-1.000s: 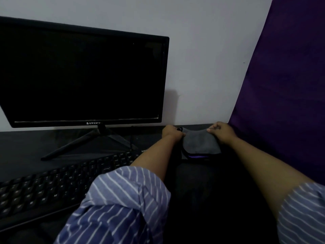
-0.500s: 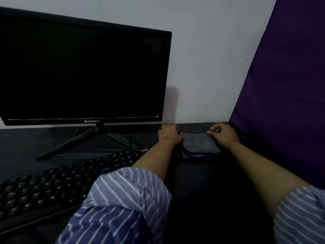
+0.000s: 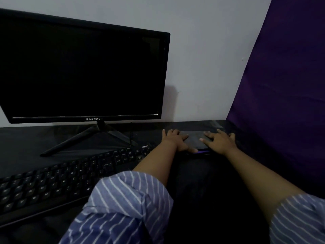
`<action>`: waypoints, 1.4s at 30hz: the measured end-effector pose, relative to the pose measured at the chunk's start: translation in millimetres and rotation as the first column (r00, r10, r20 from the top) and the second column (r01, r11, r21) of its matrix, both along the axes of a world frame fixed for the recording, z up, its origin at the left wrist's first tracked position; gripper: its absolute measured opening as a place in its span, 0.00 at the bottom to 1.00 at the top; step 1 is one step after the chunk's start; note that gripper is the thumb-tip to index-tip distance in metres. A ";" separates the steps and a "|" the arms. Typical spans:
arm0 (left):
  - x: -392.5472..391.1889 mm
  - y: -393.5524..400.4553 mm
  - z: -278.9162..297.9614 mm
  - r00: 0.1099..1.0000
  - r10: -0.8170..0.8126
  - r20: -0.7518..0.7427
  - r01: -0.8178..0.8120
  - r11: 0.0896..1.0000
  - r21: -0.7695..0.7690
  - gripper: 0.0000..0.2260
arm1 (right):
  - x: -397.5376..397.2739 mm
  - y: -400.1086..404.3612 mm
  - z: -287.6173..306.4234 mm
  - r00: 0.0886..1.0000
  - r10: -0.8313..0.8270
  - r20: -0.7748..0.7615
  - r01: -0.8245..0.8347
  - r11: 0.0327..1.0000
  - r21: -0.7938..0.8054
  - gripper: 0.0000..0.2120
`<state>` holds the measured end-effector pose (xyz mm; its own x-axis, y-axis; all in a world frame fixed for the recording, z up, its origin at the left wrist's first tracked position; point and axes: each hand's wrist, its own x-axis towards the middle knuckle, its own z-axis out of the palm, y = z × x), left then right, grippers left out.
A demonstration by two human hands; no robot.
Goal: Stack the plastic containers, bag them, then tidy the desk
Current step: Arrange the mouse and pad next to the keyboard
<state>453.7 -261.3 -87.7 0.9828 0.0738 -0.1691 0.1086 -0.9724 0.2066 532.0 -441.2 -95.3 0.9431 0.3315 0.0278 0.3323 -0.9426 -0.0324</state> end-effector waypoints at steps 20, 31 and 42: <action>-72.6 39.6 10.4 0.970 0.027 0.242 -0.033 0.999 0.020 0.26 | -59.8 45.1 25.8 0.988 0.139 0.068 -0.149 0.971 0.189 0.18; -184.9 100.2 16.7 0.901 0.253 0.352 -0.238 0.968 -0.086 0.21 | -158.4 95.8 37.9 0.962 0.272 -0.005 -0.257 0.916 0.308 0.16; -294.2 149.0 13.9 0.828 0.431 0.358 -0.394 0.902 -0.173 0.23 | -229.6 108.7 33.7 0.964 0.257 -0.069 -0.212 0.899 0.384 0.18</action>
<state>159.5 -112.3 -73.7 0.8522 0.4897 0.1843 0.3912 -0.8302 0.3971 302.4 -332.5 -61.7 0.8432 0.5305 0.0876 0.5150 -0.7501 -0.4149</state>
